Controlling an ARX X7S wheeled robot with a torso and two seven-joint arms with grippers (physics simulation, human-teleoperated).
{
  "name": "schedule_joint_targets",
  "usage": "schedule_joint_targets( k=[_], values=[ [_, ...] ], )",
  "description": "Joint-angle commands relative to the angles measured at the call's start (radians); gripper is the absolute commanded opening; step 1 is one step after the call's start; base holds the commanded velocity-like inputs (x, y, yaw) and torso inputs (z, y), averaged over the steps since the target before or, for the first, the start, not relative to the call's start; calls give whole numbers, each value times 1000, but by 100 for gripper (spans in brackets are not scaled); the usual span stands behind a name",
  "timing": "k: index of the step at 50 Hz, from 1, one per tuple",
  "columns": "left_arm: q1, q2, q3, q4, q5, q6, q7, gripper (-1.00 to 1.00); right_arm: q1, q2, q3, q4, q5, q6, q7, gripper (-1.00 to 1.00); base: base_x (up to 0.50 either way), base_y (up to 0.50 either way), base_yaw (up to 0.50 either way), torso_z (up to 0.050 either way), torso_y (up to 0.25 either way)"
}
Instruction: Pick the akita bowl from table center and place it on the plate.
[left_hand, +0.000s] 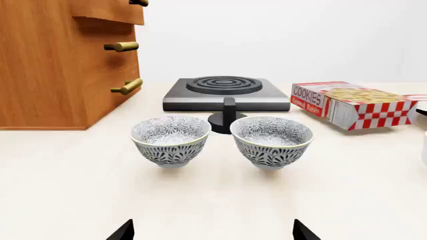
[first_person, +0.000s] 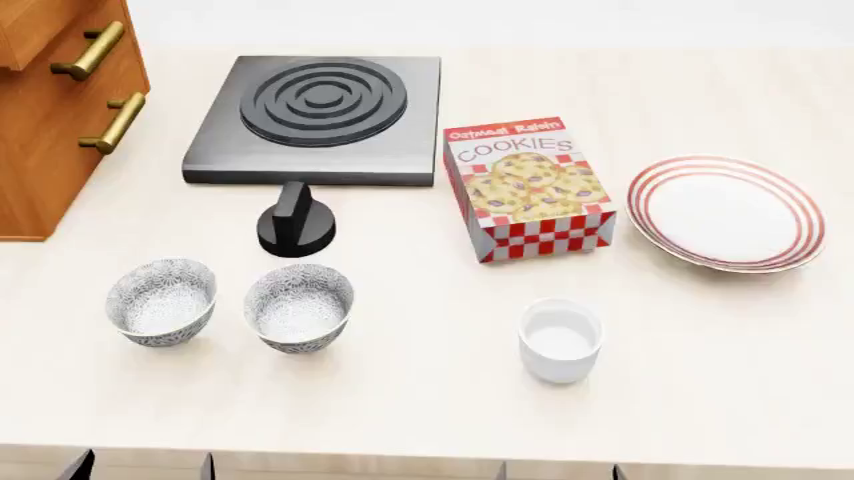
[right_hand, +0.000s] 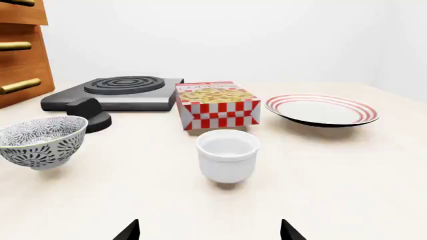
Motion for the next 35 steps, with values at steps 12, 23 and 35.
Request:
schedule_joint_targets(
  k=[12,23,35],
  values=[
    [1,-56,76,-25,3,23,-67,100,-27,51,-42,-74,43,-2,74,100,0,0,0,0,0],
    [2,-92,3,198,-133,-142,-76,100,-154,90,75,-372,116,39,157,100,0,0,0,0,0],
    [-58,-129,-84,174,-197,-154,-112,100,-373,95,293,-583,225,-55,252,100,0,0,0,0,0]
  ],
)
